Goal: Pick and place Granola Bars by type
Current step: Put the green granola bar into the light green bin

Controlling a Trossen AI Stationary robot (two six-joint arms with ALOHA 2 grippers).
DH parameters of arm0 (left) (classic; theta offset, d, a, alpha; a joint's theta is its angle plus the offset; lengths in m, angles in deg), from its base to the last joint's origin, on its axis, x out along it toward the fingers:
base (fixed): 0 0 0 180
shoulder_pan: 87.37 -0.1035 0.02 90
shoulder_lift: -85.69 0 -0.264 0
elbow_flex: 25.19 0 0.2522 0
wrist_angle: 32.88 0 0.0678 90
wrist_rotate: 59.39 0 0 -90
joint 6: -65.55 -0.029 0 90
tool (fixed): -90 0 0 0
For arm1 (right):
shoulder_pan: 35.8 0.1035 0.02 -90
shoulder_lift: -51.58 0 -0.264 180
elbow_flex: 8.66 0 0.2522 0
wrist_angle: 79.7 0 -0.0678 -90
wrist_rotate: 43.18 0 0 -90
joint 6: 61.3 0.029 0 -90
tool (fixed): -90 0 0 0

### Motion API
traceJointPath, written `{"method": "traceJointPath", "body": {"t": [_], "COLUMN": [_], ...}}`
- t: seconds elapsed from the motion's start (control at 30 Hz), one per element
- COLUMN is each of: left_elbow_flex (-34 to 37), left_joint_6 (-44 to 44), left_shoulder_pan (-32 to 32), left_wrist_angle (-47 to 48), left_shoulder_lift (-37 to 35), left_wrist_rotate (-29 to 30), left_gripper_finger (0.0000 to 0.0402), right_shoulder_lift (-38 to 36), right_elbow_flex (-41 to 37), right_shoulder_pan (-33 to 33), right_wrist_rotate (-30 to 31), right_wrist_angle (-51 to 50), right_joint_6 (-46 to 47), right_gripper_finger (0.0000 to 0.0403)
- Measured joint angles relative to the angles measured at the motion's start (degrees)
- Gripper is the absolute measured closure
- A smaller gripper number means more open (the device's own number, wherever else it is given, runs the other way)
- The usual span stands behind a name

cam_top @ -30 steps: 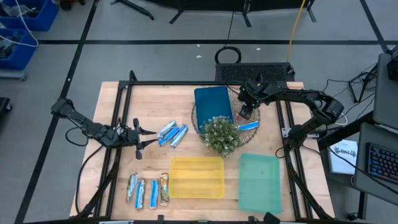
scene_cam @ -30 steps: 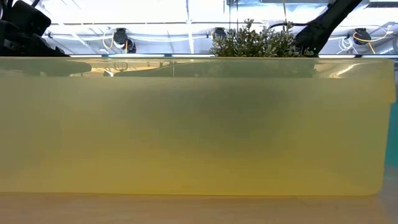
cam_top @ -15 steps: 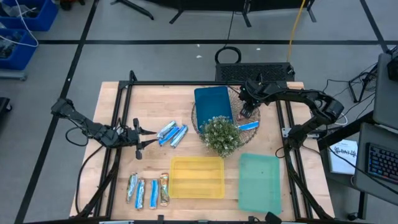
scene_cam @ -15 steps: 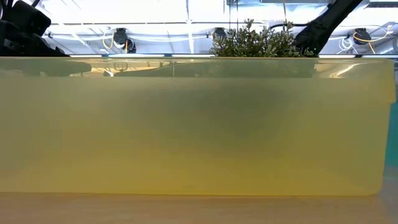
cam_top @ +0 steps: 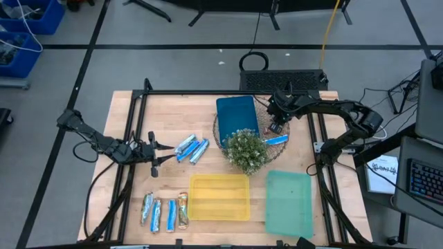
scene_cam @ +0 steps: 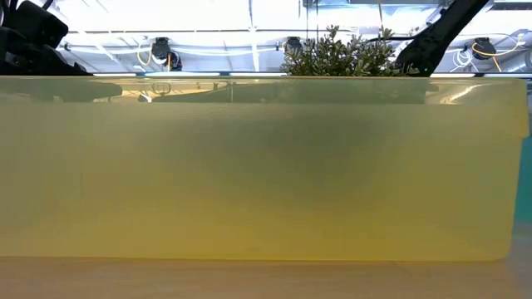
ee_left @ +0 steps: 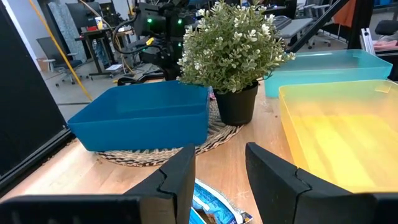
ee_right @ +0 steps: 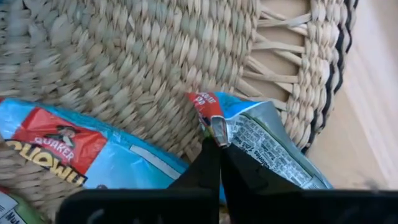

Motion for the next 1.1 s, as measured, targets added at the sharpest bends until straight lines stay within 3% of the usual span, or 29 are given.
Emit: {"method": "traceJointPath", "body": {"t": [0.17,0.33,0.57,0.8,1.1], "left_elbow_flex": [0.0,0.0,0.0,0.0,0.0], "left_joint_6": [0.0,0.0,0.0,0.0,-0.3], "left_shoulder_pan": [0.0,0.0,0.0,0.0,0.0], "left_wrist_angle": [0.0,0.0,0.0,0.0,0.0], "left_shoulder_lift": [0.0,0.0,0.0,0.0,0.0], "left_wrist_rotate": [0.0,0.0,0.0,0.0,0.0], "left_gripper_finger": [0.0256,0.0256,0.0256,0.0256,0.0256], "right_shoulder_lift": [-3.0,-10.8,-24.7,-38.0,-47.5], "right_elbow_flex": [-0.1,-0.1,-0.1,-0.1,-0.1], "right_shoulder_pan": [1.9,4.5,8.1,15.8,28.0], "right_wrist_rotate": [4.3,8.8,8.9,7.3,7.7], "right_wrist_angle": [1.1,1.1,-2.6,-3.8,-2.1], "right_joint_6": [-1.2,-1.8,1.7,8.6,13.1], "right_gripper_finger": [0.0403,0.0403,0.0403,0.0403,0.0403]}}
